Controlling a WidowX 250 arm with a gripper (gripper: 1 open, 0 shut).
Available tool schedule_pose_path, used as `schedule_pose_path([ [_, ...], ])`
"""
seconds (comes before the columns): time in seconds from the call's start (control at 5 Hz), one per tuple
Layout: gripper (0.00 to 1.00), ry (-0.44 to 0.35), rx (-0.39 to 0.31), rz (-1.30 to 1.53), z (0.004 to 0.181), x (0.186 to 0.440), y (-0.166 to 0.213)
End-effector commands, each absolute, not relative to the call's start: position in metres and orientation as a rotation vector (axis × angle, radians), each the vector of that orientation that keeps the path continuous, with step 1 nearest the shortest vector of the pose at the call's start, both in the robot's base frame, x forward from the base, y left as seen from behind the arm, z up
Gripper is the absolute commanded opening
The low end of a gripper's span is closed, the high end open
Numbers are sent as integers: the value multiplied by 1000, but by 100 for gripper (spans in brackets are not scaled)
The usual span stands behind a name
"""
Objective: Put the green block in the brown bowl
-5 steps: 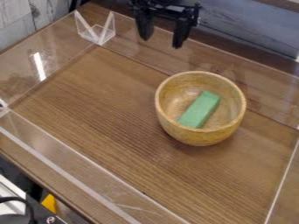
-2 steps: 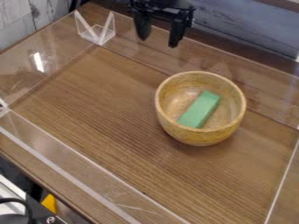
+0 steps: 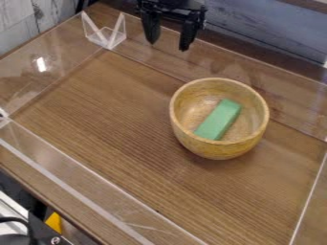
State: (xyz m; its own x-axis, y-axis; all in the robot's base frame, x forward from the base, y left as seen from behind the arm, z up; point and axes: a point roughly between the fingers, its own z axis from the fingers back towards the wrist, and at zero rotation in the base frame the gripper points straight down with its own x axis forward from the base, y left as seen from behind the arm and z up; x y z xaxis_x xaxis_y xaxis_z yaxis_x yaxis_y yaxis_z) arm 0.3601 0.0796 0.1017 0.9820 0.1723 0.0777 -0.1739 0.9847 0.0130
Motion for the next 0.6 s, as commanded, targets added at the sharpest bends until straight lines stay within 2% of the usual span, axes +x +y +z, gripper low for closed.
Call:
schedule_pose_path([
  [0.0, 100, -158, 36, 183, 131, 365, 88],
  [0.4, 100, -165, 43, 190, 139, 361, 92],
])
